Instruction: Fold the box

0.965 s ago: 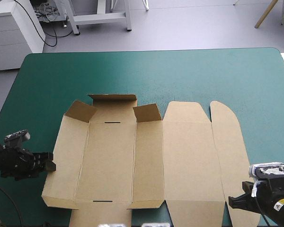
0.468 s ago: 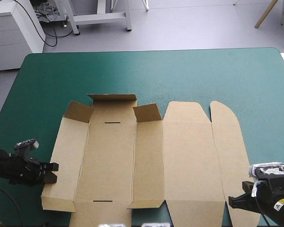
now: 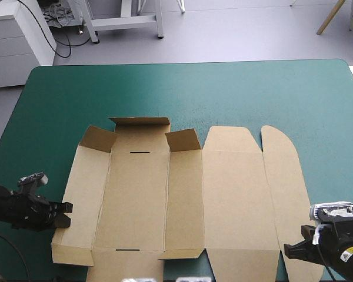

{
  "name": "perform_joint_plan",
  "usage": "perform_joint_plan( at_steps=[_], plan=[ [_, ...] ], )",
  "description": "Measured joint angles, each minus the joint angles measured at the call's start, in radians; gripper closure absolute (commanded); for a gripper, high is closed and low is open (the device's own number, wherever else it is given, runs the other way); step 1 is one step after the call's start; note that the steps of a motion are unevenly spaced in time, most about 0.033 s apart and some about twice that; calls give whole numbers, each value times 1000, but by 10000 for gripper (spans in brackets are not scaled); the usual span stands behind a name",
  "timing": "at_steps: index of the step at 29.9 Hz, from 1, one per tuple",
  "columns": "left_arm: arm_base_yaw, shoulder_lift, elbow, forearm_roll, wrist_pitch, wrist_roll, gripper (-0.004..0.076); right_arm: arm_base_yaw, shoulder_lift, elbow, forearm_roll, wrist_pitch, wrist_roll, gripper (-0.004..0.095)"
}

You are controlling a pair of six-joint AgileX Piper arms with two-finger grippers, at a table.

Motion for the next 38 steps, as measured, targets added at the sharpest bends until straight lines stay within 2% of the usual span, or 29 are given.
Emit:
perform_joint_plan(
  at_steps=[5, 7, 12, 14, 22, 32, 35, 38],
  plan=[
    [1, 0, 0, -7, 2, 14, 703, 0, 0, 0, 0, 0, 0, 927],
    [1, 0, 0, -15, 3, 19, 632, 0, 0, 0, 0, 0, 0, 927],
    [1, 0, 3, -30, -9, 60, 340, 0, 0, 0, 0, 0, 0, 927],
    [1, 0, 8, -45, -13, 66, 308, 0, 0, 0, 0, 0, 0, 927],
    [-15, 0, 11, -122, -18, 84, 337, 0, 0, 0, 0, 0, 0, 927],
    [-176, 0, 52, -142, -22, 84, 353, 0, 0, 0, 0, 0, 0, 927],
    [-176, 0, 52, -142, -23, 84, 395, 0, 0, 0, 0, 0, 0, 928],
    [-176, 0, 52, -138, -23, 80, 470, 0, 0, 0, 1, 0, -3, 927]
  ],
)
